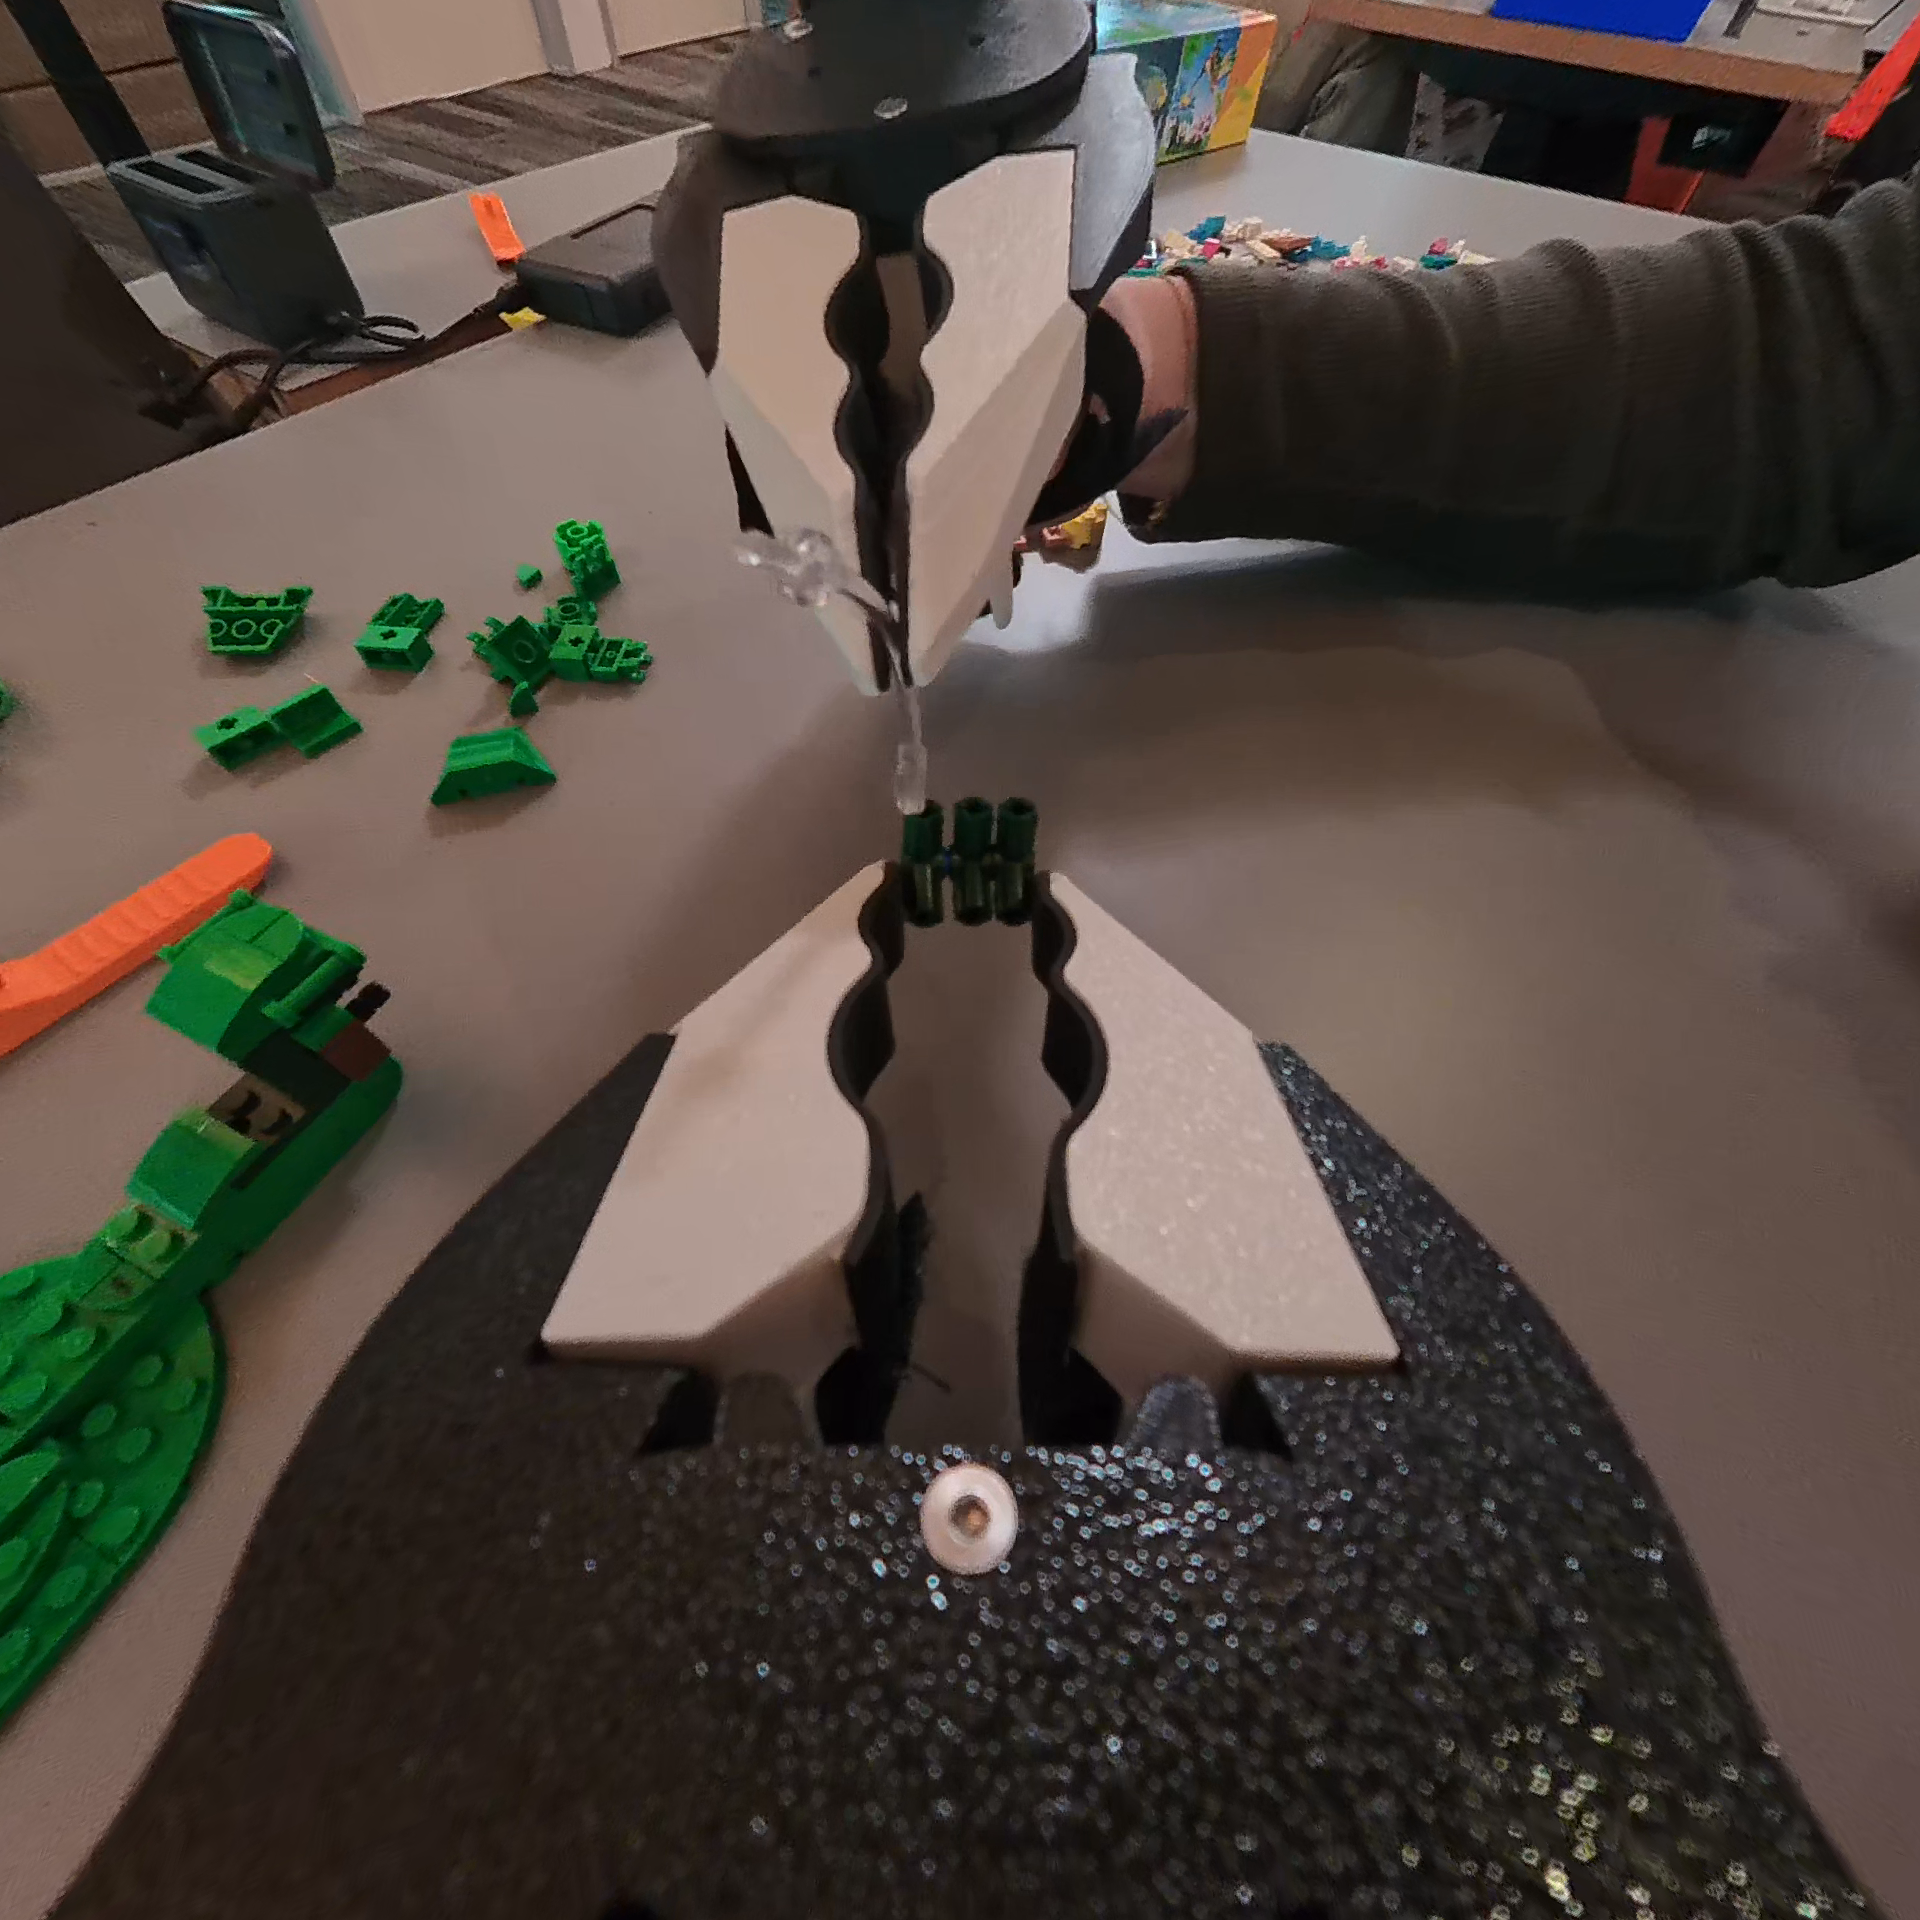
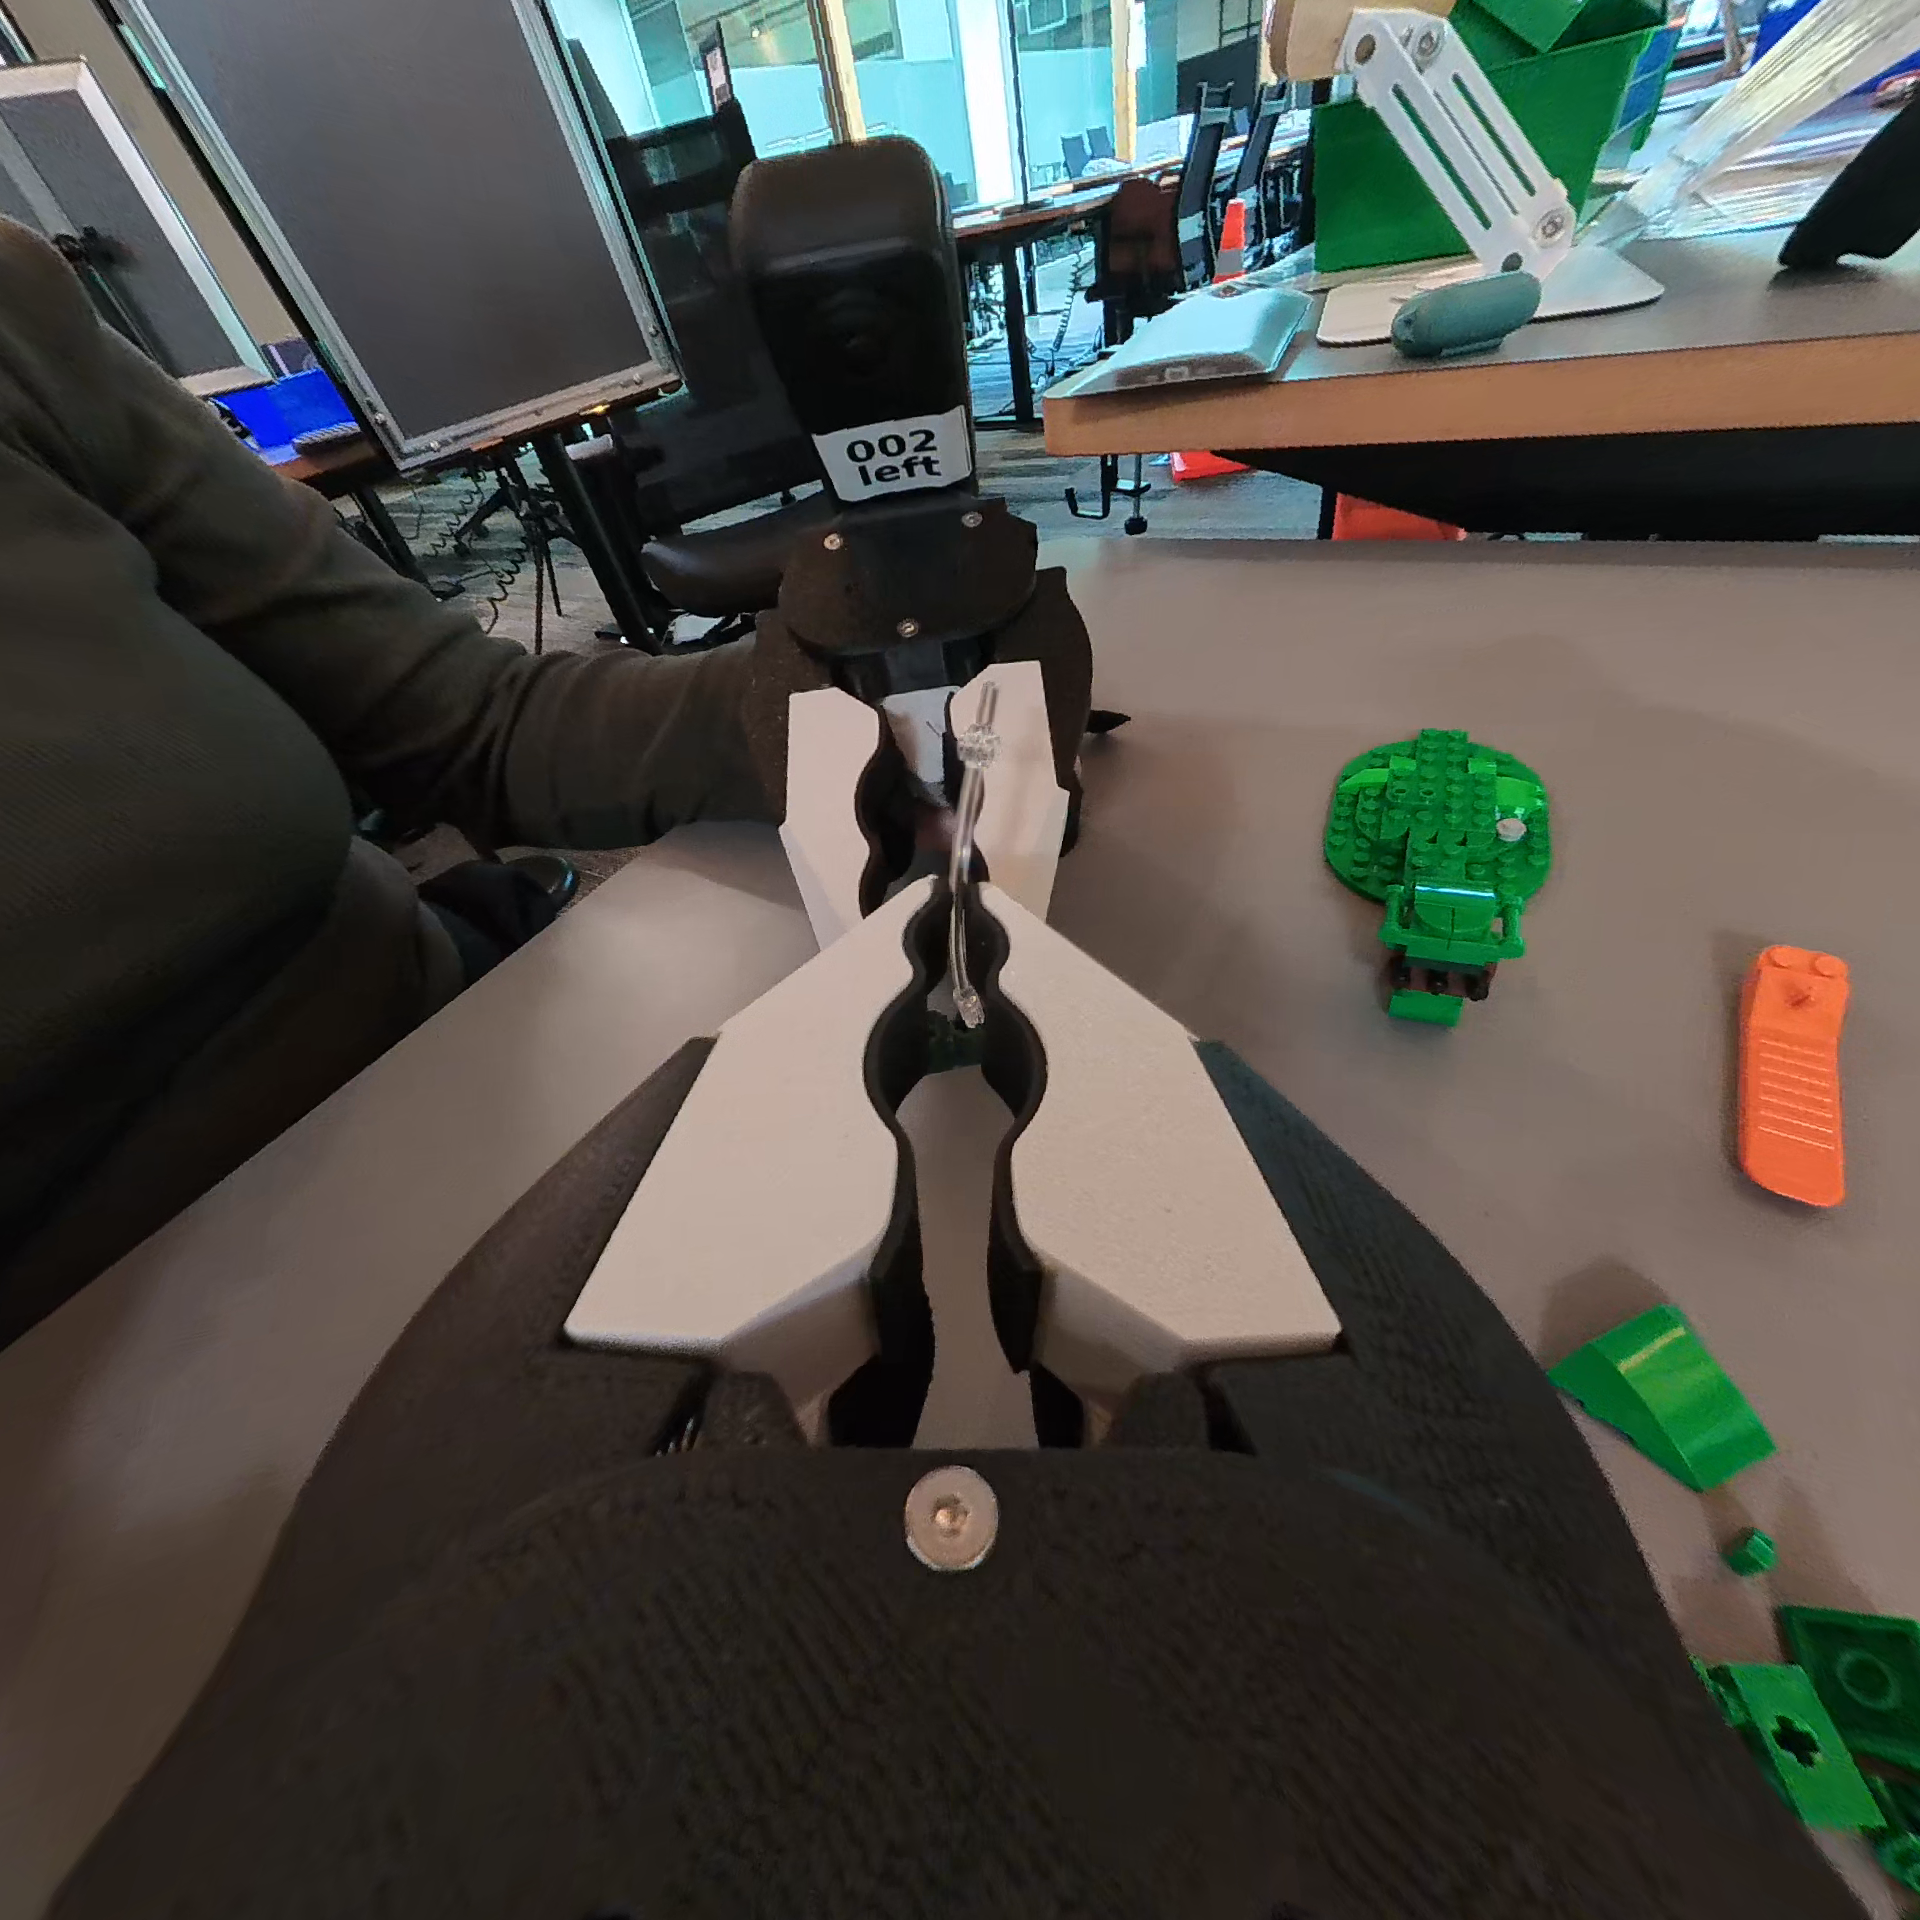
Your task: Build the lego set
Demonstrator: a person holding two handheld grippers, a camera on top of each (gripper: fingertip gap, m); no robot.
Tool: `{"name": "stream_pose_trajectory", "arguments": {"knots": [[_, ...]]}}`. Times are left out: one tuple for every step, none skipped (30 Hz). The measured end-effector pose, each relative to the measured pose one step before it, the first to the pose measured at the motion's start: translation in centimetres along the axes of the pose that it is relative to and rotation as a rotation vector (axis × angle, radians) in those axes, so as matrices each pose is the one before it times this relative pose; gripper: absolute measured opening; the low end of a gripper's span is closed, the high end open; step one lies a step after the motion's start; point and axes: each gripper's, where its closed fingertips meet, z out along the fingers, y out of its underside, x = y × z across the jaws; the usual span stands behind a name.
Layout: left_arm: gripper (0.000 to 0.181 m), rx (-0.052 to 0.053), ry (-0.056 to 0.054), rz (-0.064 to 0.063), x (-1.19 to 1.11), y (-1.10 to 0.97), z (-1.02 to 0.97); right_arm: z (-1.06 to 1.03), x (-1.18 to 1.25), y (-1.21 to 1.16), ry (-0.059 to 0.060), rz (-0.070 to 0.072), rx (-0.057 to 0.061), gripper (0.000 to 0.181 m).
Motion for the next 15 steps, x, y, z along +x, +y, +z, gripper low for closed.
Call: {"name": "stream_pose_trajectory", "arguments": {"knots": [[0.022, 0.0000, 0.0013, -0.0003, 0.015, -0.003, 0.008, -0.014, -0.054, 0.028, -0.0033, 0.0011, -0.0020, 0.000], [0.022, 0.0005, 0.0001, -0.0003, -0.005, -0.014, -0.005, 0.007, -0.057, 0.018, -0.0036, -0.0005, -0.0014, 0.000], [0.022, 0.0000, 0.0003, -0.0007, 0.001, 0.001, -0.004, 0.006, -0.072, 0.028, -0.0043, 0.0014, -0.0022, 0.000], [0.022, -0.0012, 0.0016, 0.0004, 0.019, 0.007, 0.012, 0.019, -0.040, 0.023, -0.0018, 0.0004, -0.0027, 0.000], [0.022, -0.0032, 0.0010, 0.0018, 0.035, 0.039, 0.020, 0.033, -0.034, 0.057, -0.0013, -0.0014, -0.0046, 0.000], [0.022, -0.0050, 0.0011, 0.0039, 0.053, 0.057, 0.051, 0.035, -0.021, 0.082, 0.0005, -0.0032, -0.0071, 0.000], [0.022, -0.0065, 0.0017, 0.0037, 0.052, 0.078, 0.061, 0.021, -0.007, 0.106, 0.0025, -0.0065, -0.0092, 0.000], [0.022, -0.0059, 0.0049, 0.0029, 0.094, 0.071, 0.060, 0.026, -0.048, 0.115, -0.0006, -0.0053, -0.0094, 0.000], [0.022, -0.0037, 0.0063, 0.0025, 0.098, 0.041, 0.025, 0.021, -0.101, 0.080, -0.0039, -0.0041, -0.0083, 0.000], [0.022, -0.0031, 0.0062, 0.0027, 0.104, 0.030, 0.034, 0.012, -0.127, 0.093, -0.0051, -0.0071, -0.0088, 0.000], [0.022, -0.0039, 0.0069, 0.0045, 0.123, 0.049, 0.035, 0.017, -0.156, 0.107, -0.0044, -0.0101, -0.0111, 0.000], [0.022, -0.0042, 0.0041, 0.0043, 0.093, 0.052, 0.038, 0.007, -0.103, 0.089, -0.0009, -0.0125, -0.0113, 0.000], [0.022, -0.0022, 0.0033, 0.0031, 0.070, 0.024, 0.026, 0.021, -0.102, 0.052, -0.0004, -0.0118, -0.0079, 0.000], [0.022, 0.0010, 0.0039, 0.0017, 0.063, -0.017, -0.008, 0.020, -0.075, -0.011, -0.0008, -0.0077, -0.0018, 0.000], [0.022, 0.0048, 0.0023, -0.0007, 0.014, -0.053, -0.043, 0.026, -0.052, -0.068, -0.0015, -0.0033, 0.0047, 0.000]]}}
